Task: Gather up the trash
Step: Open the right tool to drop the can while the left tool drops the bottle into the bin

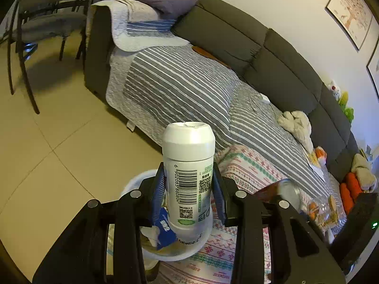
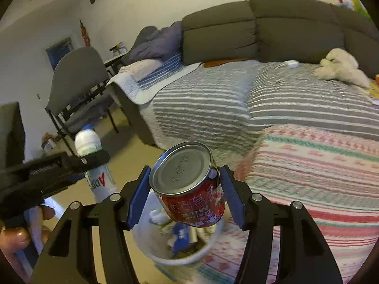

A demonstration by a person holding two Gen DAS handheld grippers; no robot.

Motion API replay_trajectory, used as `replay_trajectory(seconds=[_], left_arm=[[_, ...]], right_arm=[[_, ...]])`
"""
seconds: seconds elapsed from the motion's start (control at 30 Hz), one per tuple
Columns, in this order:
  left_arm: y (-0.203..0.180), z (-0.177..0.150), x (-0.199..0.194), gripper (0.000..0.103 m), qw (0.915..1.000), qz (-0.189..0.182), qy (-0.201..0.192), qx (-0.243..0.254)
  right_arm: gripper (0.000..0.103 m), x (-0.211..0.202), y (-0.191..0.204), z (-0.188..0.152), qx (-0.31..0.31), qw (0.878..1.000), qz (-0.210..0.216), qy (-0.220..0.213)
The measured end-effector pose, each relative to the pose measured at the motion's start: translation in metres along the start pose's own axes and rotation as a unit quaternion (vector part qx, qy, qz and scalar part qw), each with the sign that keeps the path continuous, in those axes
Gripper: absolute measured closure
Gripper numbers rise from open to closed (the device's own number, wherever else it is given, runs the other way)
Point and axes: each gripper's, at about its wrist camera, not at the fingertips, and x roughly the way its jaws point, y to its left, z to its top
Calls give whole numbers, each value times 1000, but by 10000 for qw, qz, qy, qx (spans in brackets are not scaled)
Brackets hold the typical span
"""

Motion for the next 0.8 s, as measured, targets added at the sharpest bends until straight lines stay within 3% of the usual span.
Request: replay_trajectory(seconds=[0.13, 0.27, 0.4, 0.8], left_arm=[[11, 7, -10, 68, 9999, 39, -133, -42], [21, 11, -13, 68, 9998, 75, -169, -109], [24, 13, -9, 68, 9998, 64, -117, -161], [4, 5, 16, 68, 9997, 115, 176, 122]], right_arm=[[44, 26, 17, -9, -53, 9997, 130, 203], [26, 39, 25, -11, -57, 9997, 14, 219], [23, 40, 20, -9, 2, 9997, -134, 191], [16, -8, -29, -10, -49, 9905, -1353, -250]])
